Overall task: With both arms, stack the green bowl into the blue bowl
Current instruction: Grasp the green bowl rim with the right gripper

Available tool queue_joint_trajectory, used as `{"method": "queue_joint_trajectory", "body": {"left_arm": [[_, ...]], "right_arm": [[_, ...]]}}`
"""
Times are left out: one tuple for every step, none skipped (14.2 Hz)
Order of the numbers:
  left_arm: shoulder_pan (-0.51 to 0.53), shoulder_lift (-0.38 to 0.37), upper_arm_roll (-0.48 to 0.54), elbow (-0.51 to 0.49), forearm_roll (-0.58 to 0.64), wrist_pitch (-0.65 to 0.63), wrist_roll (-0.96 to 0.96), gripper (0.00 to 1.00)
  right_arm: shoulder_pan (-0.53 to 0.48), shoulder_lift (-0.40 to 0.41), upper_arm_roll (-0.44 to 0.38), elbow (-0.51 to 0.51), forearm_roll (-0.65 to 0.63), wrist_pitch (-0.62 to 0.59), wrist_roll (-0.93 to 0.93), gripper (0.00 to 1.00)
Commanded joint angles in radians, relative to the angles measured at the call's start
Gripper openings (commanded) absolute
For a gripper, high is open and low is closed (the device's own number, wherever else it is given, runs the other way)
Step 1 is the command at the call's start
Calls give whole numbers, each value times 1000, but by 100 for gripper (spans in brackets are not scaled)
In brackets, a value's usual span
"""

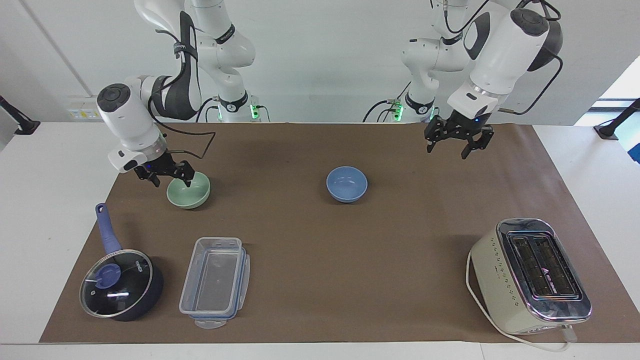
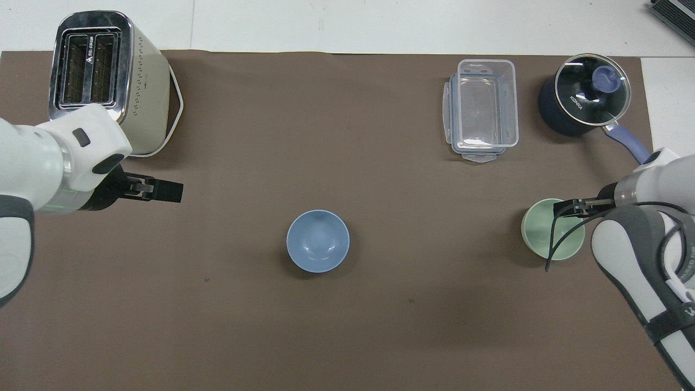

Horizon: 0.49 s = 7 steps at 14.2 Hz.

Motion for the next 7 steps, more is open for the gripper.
{"method": "queue_joint_trajectory", "body": {"left_arm": [[28, 39, -6, 167, 45, -130, 72, 100], [46, 56, -2, 228, 45, -201, 98, 100], [59, 74, -2, 279, 43, -271, 101, 100], [62, 94, -2, 323, 42, -316, 103, 100], [62, 116, -2, 359, 42, -347, 103, 100], [62, 127, 3, 368, 40, -362, 104, 100], [65, 128, 4, 368, 37, -364, 104, 100]], "right_arm": [[-60, 5, 6, -91, -4, 121, -113, 100], [-64, 5, 6, -103, -3, 128, -115, 100], [-64, 9, 6, -108, -3, 129, -116, 100], [-68, 23, 6, -112, -3, 140, -122, 100], [-68, 25, 6, -114, -1, 155, -125, 100], [-68, 26, 6, -112, -1, 157, -127, 100], [-68, 26, 6, -112, 0, 157, -127, 100]]}}
